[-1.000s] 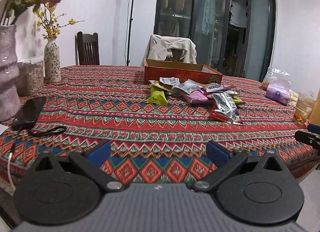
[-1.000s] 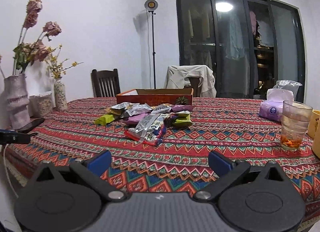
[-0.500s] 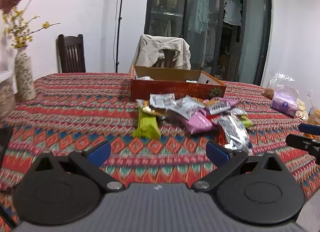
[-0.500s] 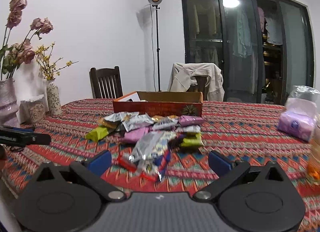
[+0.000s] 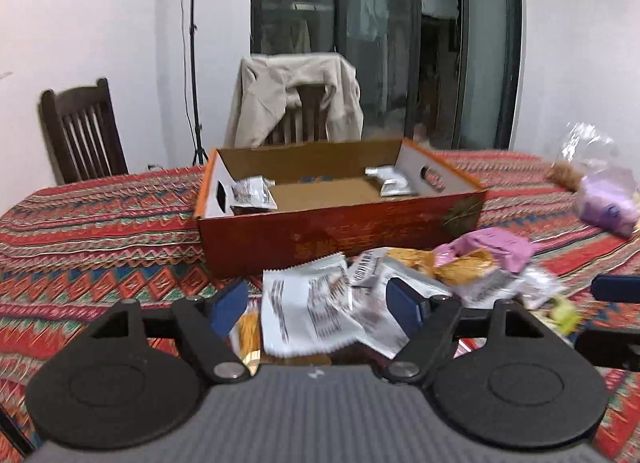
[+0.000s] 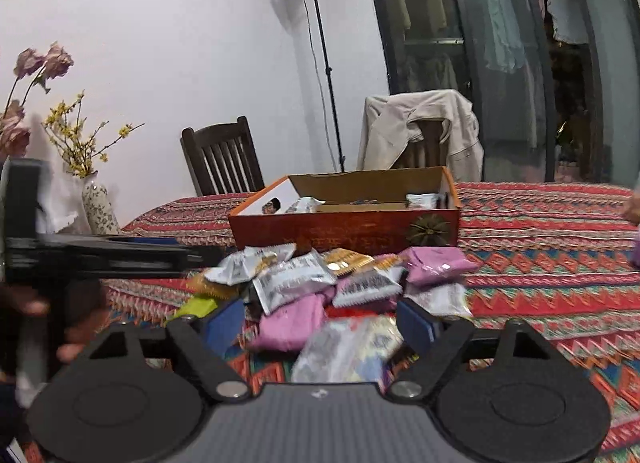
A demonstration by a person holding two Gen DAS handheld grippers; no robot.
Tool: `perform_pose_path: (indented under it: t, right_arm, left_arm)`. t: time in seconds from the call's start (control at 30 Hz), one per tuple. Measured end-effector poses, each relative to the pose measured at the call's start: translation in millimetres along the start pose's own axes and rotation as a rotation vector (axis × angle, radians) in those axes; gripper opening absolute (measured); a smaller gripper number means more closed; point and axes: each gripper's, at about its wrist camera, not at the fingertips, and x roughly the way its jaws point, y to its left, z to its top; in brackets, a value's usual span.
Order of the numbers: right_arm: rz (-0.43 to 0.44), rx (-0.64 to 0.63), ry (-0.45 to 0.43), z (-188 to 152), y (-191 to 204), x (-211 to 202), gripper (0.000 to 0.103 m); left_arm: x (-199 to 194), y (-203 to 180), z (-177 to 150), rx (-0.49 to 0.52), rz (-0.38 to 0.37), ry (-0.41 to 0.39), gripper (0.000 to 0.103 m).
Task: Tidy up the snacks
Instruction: 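Grasp a white packet with each gripper from the snack pile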
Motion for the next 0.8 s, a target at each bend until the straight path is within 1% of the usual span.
perform_pose_path:
  t: [0.03, 0.07, 0.1, 0.17, 0.2, 0.23, 0.3, 0.4, 0.47, 0.57, 0.6, 0.67, 0.73, 0.8]
  right_arm:
    - [0.001, 0.004, 0.008, 4.2, 0.1, 6.6, 0.076]
    - [0.002, 0.011, 0.021, 9.1, 0.7, 15.0, 0.072]
    - [0.016, 0.021, 0.032, 12.8, 0.8, 22.8, 0.068]
    - [0.065, 0.061, 0.069, 19.5, 0.6, 41.3, 0.063]
    - [0.081, 0.074, 0.089, 20.9, 0.8, 50.1, 0.062]
    - [0.085, 0.081, 0.104, 21.3, 3.1, 60.0, 0.062]
    - [0.078, 0.098, 0.140, 21.1, 5.5, 79.3, 0.062]
    - [0.066, 0.169, 0.186, 22.0, 5.6, 109.8, 0.063]
    - [0.031, 0.169, 0.188, 23.3, 11.5, 126.2, 0.063]
    - [-0.046, 0.089, 0.189, 24.9, 28.4, 147.4, 0.063]
    - [-0.064, 0.065, 0.193, 24.0, 31.6, 151.6, 0.063]
    - [-0.122, -0.035, 0.190, 19.0, 44.6, 160.2, 0.063]
    - [-0.147, -0.096, 0.204, 14.4, 51.9, 161.6, 0.063]
    - [-0.166, -0.147, 0.213, 9.6, 57.8, 157.8, 0.060]
  left_arm:
    - [11.2, 3.1, 2.1, -0.010, -0.007, 0.027, 0.081]
    - [20.1, 7.5, 2.4, -0.034, -0.020, 0.046, 0.080]
    - [26.6, 12.6, 0.4, -0.058, -0.037, 0.059, 0.077]
    - [36.7, 23.4, -4.8, -0.102, -0.072, 0.092, 0.046]
    - [38.5, 28.0, -7.1, -0.114, -0.090, 0.090, 0.046]
    - [36.1, 31.6, -8.2, -0.119, -0.105, 0.075, 0.043]
    - [26.9, 36.8, -9.3, -0.123, -0.116, 0.048, 0.041]
    - [17.5, 43.5, -8.5, -0.147, -0.081, 0.023, 0.041]
    - [13.7, 49.8, -6.5, -0.168, -0.051, 0.008, 0.041]
    - [13.2, 57.7, -2.0, -0.191, -0.009, 0.015, 0.041]
    - [14.4, 60.1, -2.3, -0.200, -0.008, 0.025, 0.041]
    - [17.0, 63.5, -1.7, -0.208, -0.007, 0.040, 0.041]
    - [16.2, 65.7, -1.8, -0.197, 0.010, 0.037, 0.041]
    - [14.2, 65.7, -2.1, -0.192, 0.014, 0.031, 0.041]
